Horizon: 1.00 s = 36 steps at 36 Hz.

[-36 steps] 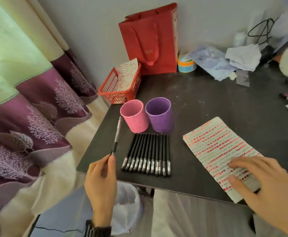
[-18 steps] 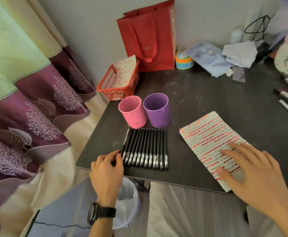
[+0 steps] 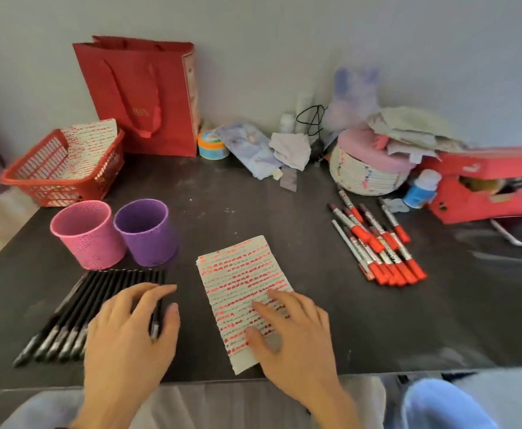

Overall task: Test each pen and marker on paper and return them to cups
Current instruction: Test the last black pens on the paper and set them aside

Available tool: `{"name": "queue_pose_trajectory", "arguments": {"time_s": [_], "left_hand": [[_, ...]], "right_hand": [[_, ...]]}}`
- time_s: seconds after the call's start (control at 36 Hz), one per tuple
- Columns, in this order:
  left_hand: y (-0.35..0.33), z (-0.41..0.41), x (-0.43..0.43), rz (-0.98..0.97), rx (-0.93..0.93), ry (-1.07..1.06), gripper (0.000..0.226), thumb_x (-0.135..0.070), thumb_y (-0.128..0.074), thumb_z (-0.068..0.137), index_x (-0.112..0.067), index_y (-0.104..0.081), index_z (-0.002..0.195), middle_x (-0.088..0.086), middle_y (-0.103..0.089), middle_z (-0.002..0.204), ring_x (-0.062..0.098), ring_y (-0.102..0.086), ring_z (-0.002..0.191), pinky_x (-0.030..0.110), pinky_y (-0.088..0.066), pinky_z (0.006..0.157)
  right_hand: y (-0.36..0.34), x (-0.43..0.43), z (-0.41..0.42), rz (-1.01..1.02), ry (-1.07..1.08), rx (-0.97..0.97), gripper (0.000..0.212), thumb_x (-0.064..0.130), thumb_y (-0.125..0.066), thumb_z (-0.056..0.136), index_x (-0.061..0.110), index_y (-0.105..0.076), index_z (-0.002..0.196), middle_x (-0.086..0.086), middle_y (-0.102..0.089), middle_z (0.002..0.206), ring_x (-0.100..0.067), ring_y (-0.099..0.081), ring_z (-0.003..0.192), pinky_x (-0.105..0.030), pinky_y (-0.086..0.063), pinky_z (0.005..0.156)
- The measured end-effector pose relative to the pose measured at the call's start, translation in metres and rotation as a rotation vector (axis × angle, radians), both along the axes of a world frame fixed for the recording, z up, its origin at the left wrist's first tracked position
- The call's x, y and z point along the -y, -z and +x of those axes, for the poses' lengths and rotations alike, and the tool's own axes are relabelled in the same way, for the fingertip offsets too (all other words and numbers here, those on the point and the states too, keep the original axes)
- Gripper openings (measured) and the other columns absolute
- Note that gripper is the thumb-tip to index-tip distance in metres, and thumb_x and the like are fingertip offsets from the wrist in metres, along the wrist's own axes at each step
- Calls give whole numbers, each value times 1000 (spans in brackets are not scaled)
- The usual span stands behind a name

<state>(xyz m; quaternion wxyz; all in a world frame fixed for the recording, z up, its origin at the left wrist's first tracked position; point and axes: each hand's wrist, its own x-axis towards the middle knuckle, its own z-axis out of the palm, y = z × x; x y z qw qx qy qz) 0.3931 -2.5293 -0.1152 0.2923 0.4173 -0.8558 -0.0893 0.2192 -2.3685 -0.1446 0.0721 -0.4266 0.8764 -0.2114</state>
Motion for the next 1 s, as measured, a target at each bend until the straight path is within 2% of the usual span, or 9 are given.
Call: {"name": "queue_pose_trajectory", "arguments": {"time_s": [0.08,0.19,0.31,0.39,0.5,0.58,0.64,0.83,1.0], "left_hand": [[6,-39,-15,43,20,210,46,-47,-46,87,-23,-73,115,1,-64,122,29,-62,108,50,-52,89],[23,-70,-25,119,98,368,51,-47,-39,91,-22,-73,120,6,-63,132,30,-62,119,51,-51,99],[38,-72,-22,180,135,431,44,-44,-41,97,-31,-65,132,-3,-53,146,19,-51,136,50,-34,117],[42,-67,-16,206,97,458,36,-38,-53,100,-37,-63,134,-11,-48,151,11,-43,142,40,-20,121],[42,-65,-16,252,67,473,36,-32,-61,98,-37,-63,133,-12,-48,152,10,-40,143,36,-17,122],[41,-65,-17,265,55,469,35,-31,-59,99,-36,-63,134,-12,-47,153,10,-38,145,37,-16,123],[41,-65,-18,267,63,466,36,-33,-56,100,-38,-61,135,-14,-44,154,9,-35,146,35,-14,124],[41,-64,-17,261,74,464,39,-38,-50,101,-42,-56,139,-17,-38,157,4,-28,148,29,-4,123],[41,-64,-18,256,86,464,40,-40,-49,101,-42,-55,140,-17,-37,158,4,-27,149,28,-3,123]], "right_hand": [[2,-1,0,-44,8,-24,63,78,-25,89,49,-60,131,29,-48,144,-4,-38,134,-34,-28,113],[5,-5,1,-244,49,-41,36,51,-48,94,36,-74,113,27,-64,121,-1,-51,112,-24,-46,95],[2,-11,-8,-401,140,191,13,33,-65,97,38,-73,106,23,-66,112,3,-58,103,-11,-49,86],[-8,-17,-28,-473,182,234,21,18,-69,94,38,-69,101,20,-68,102,2,-64,93,-7,-47,73],[-28,-21,-76,-300,265,89,22,22,-64,95,37,-65,111,16,-66,110,1,-62,92,-16,-47,79],[-43,-20,-113,-85,343,-74,30,23,-58,97,22,-65,127,-1,-64,128,-21,-60,115,-38,-50,96],[-51,-17,-131,56,373,-133,34,25,-55,98,19,-62,131,-7,-62,133,-28,-56,123,-41,-48,99],[-56,-9,-152,325,362,-211,28,41,-52,98,21,-67,110,-3,-64,102,-27,-62,99,-34,-45,71],[-51,-1,-152,377,379,-196,26,39,-53,101,17,-59,113,-9,-67,106,-28,-57,85,-34,-42,69]]}}
